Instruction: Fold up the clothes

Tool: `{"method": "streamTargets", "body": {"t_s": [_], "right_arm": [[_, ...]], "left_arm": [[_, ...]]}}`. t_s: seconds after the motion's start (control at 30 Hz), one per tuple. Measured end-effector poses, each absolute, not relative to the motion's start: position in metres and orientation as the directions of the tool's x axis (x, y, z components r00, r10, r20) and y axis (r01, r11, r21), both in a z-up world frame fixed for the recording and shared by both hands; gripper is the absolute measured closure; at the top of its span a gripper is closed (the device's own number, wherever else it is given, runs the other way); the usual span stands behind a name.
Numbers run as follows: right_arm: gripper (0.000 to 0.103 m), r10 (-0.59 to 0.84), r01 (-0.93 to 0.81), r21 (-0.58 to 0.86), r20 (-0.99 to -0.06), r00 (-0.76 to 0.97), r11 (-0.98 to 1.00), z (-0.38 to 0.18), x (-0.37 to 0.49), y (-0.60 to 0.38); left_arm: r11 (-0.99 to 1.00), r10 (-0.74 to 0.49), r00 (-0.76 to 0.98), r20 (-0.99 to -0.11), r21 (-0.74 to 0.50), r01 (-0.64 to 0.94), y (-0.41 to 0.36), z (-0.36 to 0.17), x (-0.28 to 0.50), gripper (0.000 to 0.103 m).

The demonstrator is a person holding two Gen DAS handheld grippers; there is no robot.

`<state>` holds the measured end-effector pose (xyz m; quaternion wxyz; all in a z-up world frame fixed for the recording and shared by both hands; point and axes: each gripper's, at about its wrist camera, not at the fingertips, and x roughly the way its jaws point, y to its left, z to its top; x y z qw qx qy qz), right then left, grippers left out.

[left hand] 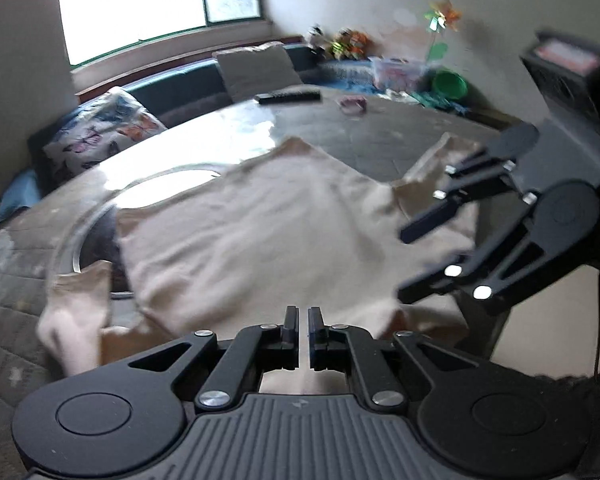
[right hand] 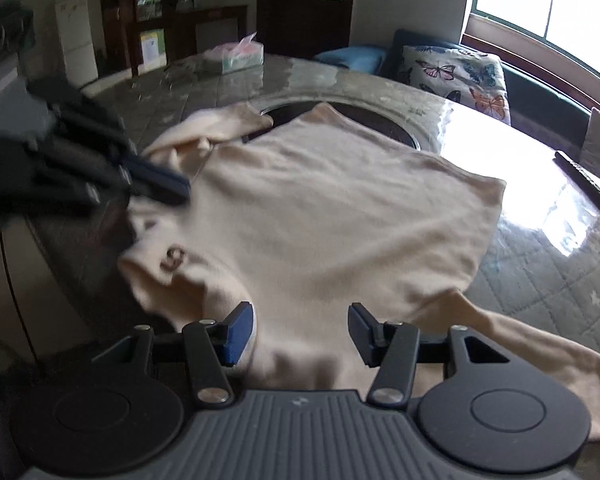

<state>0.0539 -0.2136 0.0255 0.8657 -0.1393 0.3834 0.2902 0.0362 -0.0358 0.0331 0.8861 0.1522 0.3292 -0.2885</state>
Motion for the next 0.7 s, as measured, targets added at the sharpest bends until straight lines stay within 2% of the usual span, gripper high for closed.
{"method": "streamTargets", "body": {"t_s": [0.13,0.27,0.3,0.4,0.5,0.7], "right_arm": [[0.049,0.412,-0.640,-0.008,-0.759,0.504,0.768,0.016,0.053,-0.202],[0.049,0.423,-0.649,-0.009,-0.752,0.505,0.761,0.023,0.054,-0.205],[0.049,0.428,-0.642,0.000,-0.746,0.511,0.767,0.026,0.057,-0.207],[0.049,0.421,-0.611,0.003,-0.728,0.541,0.791,0.030,0.066,-0.211],[0.049,0.405,-0.579,0.007,-0.721,0.562,0.815,0.027,0.076,-0.214],[0.049,0.380,-0.539,0.021,-0.732,0.565,0.842,0.017,0.092,-0.219]], "left_arm": [[0.774,-0.406,0.577,-0.709,0.069,0.629,-0.037,0.019,0.032,0.096],[0.804,-0.413,0.608,-0.678,0.042,0.593,-0.024,0.028,0.037,0.094],[0.819,-0.401,0.626,-0.669,0.044,0.572,-0.021,0.030,0.040,0.091],[0.881,-0.329,0.679,-0.656,0.047,0.471,-0.008,0.032,0.058,0.080],[0.930,-0.202,0.728,-0.656,0.105,0.352,0.005,0.030,0.077,0.080],[0.970,-0.052,0.775,-0.630,0.153,0.189,0.031,0.036,0.116,0.079]]}}
